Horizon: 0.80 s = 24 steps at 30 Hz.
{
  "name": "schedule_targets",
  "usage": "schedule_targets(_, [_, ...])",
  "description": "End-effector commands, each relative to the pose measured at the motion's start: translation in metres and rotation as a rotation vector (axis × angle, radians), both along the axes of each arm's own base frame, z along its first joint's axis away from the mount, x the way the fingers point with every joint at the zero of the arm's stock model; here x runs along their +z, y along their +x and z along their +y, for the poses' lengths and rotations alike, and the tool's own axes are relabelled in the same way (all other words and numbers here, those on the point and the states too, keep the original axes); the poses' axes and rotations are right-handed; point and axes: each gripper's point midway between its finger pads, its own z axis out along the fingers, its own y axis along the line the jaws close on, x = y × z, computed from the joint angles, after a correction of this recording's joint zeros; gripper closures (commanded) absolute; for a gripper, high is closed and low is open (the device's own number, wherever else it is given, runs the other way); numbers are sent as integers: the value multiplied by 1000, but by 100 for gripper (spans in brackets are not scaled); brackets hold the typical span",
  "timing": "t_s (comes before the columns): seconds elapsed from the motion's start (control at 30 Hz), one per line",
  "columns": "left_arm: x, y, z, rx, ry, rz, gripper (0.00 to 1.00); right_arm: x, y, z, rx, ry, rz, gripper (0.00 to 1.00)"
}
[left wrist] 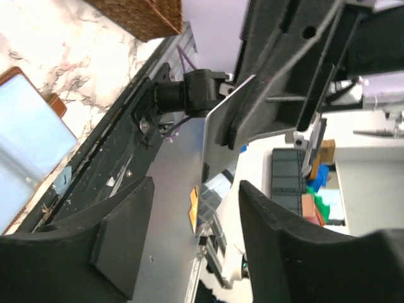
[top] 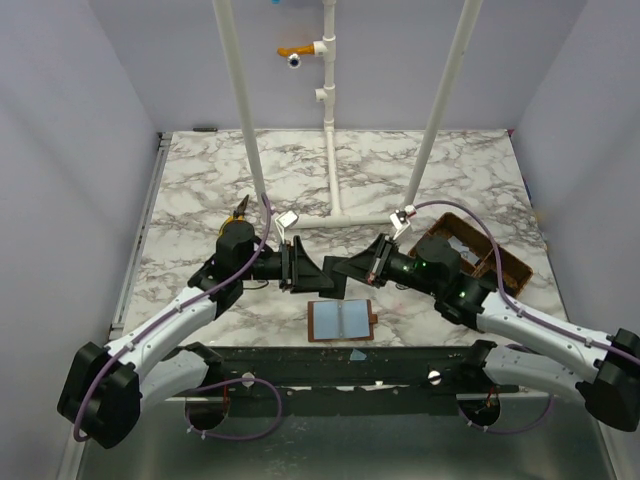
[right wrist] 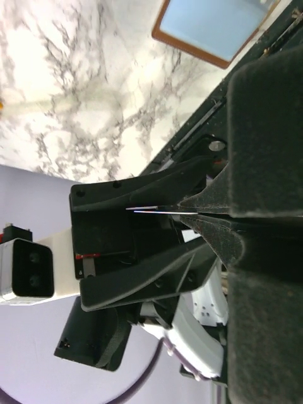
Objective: Take the credit cards out of the card holder
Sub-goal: Place the credit card in the storage box.
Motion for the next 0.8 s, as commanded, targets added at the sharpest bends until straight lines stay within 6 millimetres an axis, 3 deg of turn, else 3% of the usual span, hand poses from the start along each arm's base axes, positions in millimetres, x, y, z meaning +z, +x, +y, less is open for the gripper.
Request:
schedule_targets(0.0, [-23,10,10,70,185,-28,34,-8,17,-22,-134,-134,-18,99])
schedule_targets(0.03, [-29,14,13,98,230,-43,31,-8,20,-26,-158,-154,-20,99])
schedule_targets(0.1, [-38,20,21,140,308,-63,12,-21,25,-40,-221,-237,3,99])
schedule_targets(0.17, [-44,23,27,170,362,-82,2,-28,31,-53,-282,-305,10,99])
schedule_targets(0.5, [-55,33,44,232,490,-144,2,-57,46,-139,-613,-656,67,99])
schedule_targets(0.77, [-59,36,45,217,510,-177,2,-85,47,-203,-771,-974,145,99])
